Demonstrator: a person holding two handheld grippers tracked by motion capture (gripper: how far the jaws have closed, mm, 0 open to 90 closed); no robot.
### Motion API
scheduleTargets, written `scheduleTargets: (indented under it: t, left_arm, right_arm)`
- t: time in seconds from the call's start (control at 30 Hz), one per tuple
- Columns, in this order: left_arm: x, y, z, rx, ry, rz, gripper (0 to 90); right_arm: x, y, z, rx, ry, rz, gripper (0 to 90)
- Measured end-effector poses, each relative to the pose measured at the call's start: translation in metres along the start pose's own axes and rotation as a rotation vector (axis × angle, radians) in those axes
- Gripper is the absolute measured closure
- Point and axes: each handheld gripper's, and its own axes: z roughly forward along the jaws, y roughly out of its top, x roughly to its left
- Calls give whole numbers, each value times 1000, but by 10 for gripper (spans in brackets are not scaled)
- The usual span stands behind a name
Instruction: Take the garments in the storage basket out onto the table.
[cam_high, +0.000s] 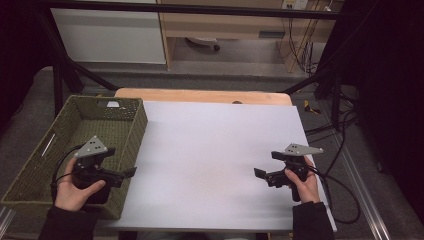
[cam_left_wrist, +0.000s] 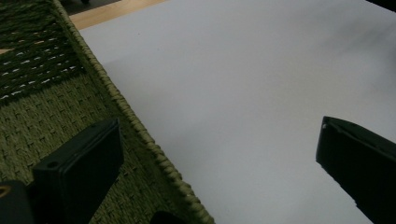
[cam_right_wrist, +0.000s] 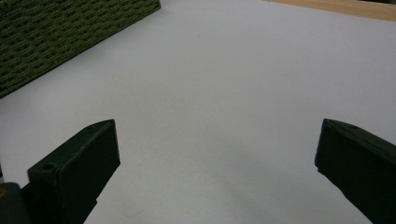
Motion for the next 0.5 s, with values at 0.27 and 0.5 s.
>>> scheduleTargets:
  t: [0.27, 0.5]
  left_arm:
    - [6, -3, -12, 1, 26, -23, 8]
    - [12, -9, -24, 15, 66, -42, 6]
  right_arm:
    - [0, 0, 1, 4, 2, -2, 7]
    - [0, 0, 0, 6, 0, -2, 7]
